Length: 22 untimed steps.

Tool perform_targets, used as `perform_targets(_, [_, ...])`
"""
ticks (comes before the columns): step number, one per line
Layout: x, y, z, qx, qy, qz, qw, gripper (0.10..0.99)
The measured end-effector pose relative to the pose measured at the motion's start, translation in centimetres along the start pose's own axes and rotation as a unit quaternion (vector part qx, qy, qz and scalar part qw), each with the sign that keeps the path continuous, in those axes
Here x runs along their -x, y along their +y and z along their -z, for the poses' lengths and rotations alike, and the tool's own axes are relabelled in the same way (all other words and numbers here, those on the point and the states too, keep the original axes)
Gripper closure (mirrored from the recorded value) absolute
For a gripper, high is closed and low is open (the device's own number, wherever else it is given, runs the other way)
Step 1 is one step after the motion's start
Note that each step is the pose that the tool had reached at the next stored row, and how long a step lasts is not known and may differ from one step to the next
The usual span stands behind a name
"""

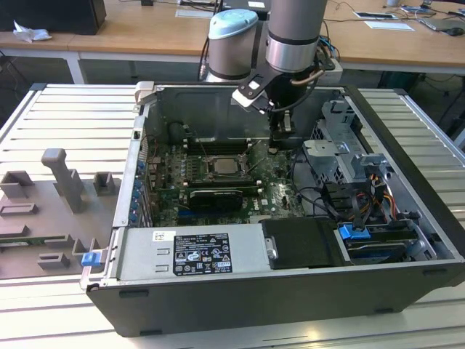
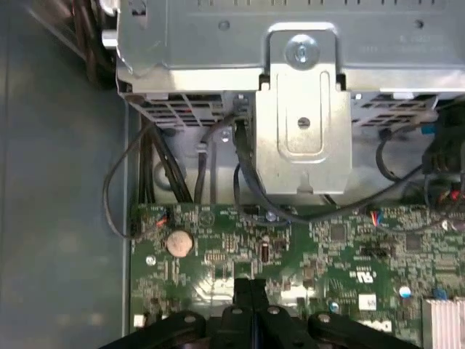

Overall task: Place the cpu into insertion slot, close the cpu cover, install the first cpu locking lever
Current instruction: 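Place the cpu into insertion slot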

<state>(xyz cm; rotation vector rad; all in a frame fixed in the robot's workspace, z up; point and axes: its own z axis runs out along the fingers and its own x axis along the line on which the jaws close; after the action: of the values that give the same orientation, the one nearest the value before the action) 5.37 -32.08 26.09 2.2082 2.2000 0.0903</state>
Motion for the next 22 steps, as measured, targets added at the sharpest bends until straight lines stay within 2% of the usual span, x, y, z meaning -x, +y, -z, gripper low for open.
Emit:
perform_targets(7, [-0.04,0.02,-0.83,-0.0006,0.0,0.0,1.0,0.98])
perform_targets(11, [-0.04,-0.13,-1.03,-0.0006,-0.0001,0.0,1.0,0.98])
perform_targets(18, [-0.04,-1.79,-0.95,-0.0005,0.0,0.0,1.0,0.98])
perform_targets(22, [-0.03,-3.22,-0.87,-0.0006,0.0,0.0,1.0,0.98])
